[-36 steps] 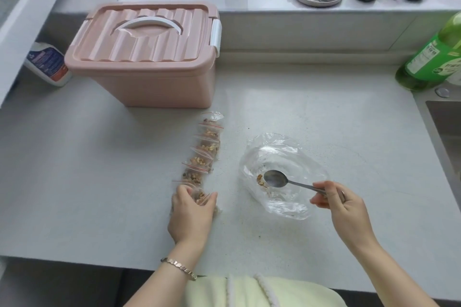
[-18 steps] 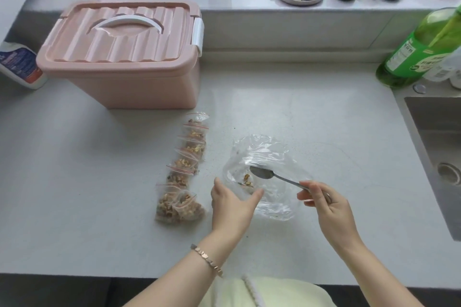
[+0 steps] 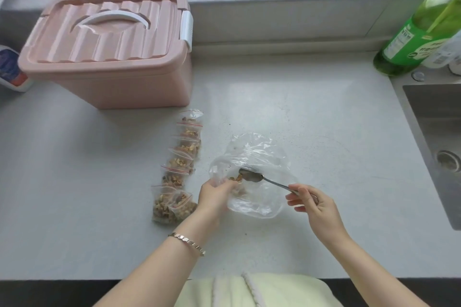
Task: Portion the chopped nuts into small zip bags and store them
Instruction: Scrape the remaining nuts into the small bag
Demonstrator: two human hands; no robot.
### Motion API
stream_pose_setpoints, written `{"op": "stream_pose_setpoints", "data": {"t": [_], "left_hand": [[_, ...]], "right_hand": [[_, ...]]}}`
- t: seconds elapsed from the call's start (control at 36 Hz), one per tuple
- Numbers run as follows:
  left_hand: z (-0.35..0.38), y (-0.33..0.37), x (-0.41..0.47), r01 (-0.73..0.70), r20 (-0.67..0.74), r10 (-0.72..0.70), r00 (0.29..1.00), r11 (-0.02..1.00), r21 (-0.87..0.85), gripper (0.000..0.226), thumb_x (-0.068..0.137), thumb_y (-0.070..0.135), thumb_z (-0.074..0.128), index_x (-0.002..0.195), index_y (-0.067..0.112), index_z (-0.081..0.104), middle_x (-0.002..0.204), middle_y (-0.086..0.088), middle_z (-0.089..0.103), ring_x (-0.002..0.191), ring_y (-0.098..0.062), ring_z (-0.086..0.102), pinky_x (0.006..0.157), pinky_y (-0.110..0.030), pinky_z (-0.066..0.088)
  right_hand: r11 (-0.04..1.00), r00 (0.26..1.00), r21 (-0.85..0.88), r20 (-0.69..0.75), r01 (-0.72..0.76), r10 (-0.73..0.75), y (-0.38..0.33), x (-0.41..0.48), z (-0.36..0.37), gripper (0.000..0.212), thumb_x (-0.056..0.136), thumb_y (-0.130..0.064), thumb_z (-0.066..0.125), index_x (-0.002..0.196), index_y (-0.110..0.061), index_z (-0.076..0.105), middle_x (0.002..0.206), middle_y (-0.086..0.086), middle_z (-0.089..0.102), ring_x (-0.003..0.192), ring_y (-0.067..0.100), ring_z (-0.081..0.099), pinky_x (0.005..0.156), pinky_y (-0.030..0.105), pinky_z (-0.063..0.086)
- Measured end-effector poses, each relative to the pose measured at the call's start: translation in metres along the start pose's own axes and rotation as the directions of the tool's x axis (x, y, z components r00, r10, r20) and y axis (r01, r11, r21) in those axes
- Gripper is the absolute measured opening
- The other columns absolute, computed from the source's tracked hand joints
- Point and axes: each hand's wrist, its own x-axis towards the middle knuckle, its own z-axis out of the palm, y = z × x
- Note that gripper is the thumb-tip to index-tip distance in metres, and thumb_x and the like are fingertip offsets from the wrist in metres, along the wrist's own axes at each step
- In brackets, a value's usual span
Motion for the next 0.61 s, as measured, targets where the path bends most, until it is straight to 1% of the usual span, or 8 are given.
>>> {"op": "stream_pose_setpoints", "data": {"t": [0.08, 0.14, 0.22, 0.33, 0.39, 0.44, 0.56, 0.61], "left_hand": [[-0.004, -0.001, 0.002, 0.001, 0.034, 0.001, 0.999, 0.998, -0.068, 0.013, 0.077, -0.001, 0.065, 0.089, 0.003, 0.062, 0.082, -0.012, 0.063, 0.076, -0.026, 0.062, 0.070, -0.032, 0.049], [-0.005, -0.001, 0.001, -0.012, 0.051, 0.016, 0.999, 0.996, -0.084, 0.011, 0.078, -0.005, 0.063, 0.080, 0.006, 0.059, 0.075, -0.010, 0.059, 0.074, -0.026, 0.059, 0.070, -0.033, 0.048], [-0.006, -0.003, 0.004, -0.020, 0.051, 0.024, 0.998, 0.996, -0.084, 0.027, 0.078, -0.006, 0.060, 0.064, 0.013, 0.048, 0.067, -0.006, 0.049, 0.070, -0.023, 0.052, 0.069, -0.034, 0.043], [-0.005, -0.002, 0.003, -0.024, 0.046, 0.030, 0.999, 0.992, -0.122, 0.017, 0.078, -0.003, 0.063, 0.094, 0.003, 0.061, 0.104, -0.020, 0.058, 0.102, -0.032, 0.057, 0.096, -0.043, 0.045], [-0.003, -0.002, 0.002, -0.038, 0.051, 0.045, 0.998, 0.991, -0.130, 0.017, 0.078, -0.004, 0.063, 0.094, 0.003, 0.061, 0.102, -0.019, 0.060, 0.098, -0.031, 0.060, 0.093, -0.043, 0.048], [-0.002, -0.002, 0.002, -0.099, 0.053, 0.101, 0.993, 0.994, -0.038, 0.018, 0.078, -0.005, 0.063, 0.082, 0.011, 0.056, 0.087, -0.012, 0.058, 0.083, -0.026, 0.060, 0.081, -0.037, 0.049], [-0.002, 0.001, -0.001, -0.242, 0.088, 0.227, 0.970, 0.940, 0.241, 0.030, 0.080, 0.000, 0.062, 0.104, 0.015, 0.054, 0.100, -0.004, 0.063, 0.093, -0.020, 0.062, 0.086, -0.038, 0.052], [-0.002, 0.003, -0.002, -0.279, 0.097, 0.262, 0.960, 0.902, 0.330, 0.024, 0.083, 0.005, 0.060, 0.101, 0.016, 0.050, 0.098, -0.001, 0.061, 0.087, -0.015, 0.061, 0.080, -0.037, 0.054]], "right_hand": [[0.999, 0.999, 0.011, 0.010, -0.040, 0.039, 0.003, -0.003, 0.006, 0.023, 0.094, -0.015, 0.046, 0.088, -0.019, 0.068, 0.074, -0.001, 0.070, 0.068, 0.007, 0.066, 0.062, 0.019, 0.051], [0.998, 0.998, 0.009, 0.023, -0.061, 0.061, 0.005, -0.006, 0.010, 0.023, 0.094, -0.014, 0.046, 0.087, -0.019, 0.067, 0.073, -0.001, 0.070, 0.067, 0.007, 0.066, 0.062, 0.019, 0.051], [0.995, 0.995, 0.020, 0.028, -0.100, 0.099, 0.009, -0.010, 0.015, 0.024, 0.095, -0.014, 0.044, 0.088, -0.018, 0.067, 0.074, 0.001, 0.070, 0.065, 0.007, 0.066, 0.061, 0.018, 0.051], [0.979, 0.982, 0.082, 0.020, -0.189, 0.188, 0.010, -0.012, 0.019, 0.024, 0.096, -0.016, 0.042, 0.091, -0.014, 0.066, 0.076, 0.005, 0.069, 0.062, 0.007, 0.066, 0.058, 0.017, 0.051], [0.962, 0.969, 0.121, 0.029, -0.246, 0.244, 0.009, -0.013, 0.019, 0.025, 0.097, -0.018, 0.041, 0.092, -0.014, 0.065, 0.077, 0.006, 0.070, 0.063, 0.008, 0.067, 0.059, 0.017, 0.053], [0.936, 0.950, 0.165, 0.047, -0.312, 0.308, 0.007, -0.012, 0.018, 0.026, 0.098, -0.021, 0.039, 0.094, -0.015, 0.064, 0.079, 0.007, 0.070, 0.068, 0.011, 0.067, 0.061, 0.016, 0.054], [0.887, 0.915, 0.225, 0.087, -0.404, 0.394, 0.001, -0.009, 0.012, 0.028, 0.099, -0.027, 0.039, 0.096, -0.014, 0.064, 0.083, 0.008, 0.071, 0.077, 0.017, 0.067, 0.070, 0.023, 0.053], [0.870, 0.902, 0.238, 0.104, -0.431, 0.418, -0.002, -0.006, 0.008, 0.029, 0.099, -0.028, 0.039, 0.097, -0.013, 0.064, 0.085, 0.010, 0.071, 0.079, 0.018, 0.066, 0.071, 0.025, 0.051]]}}
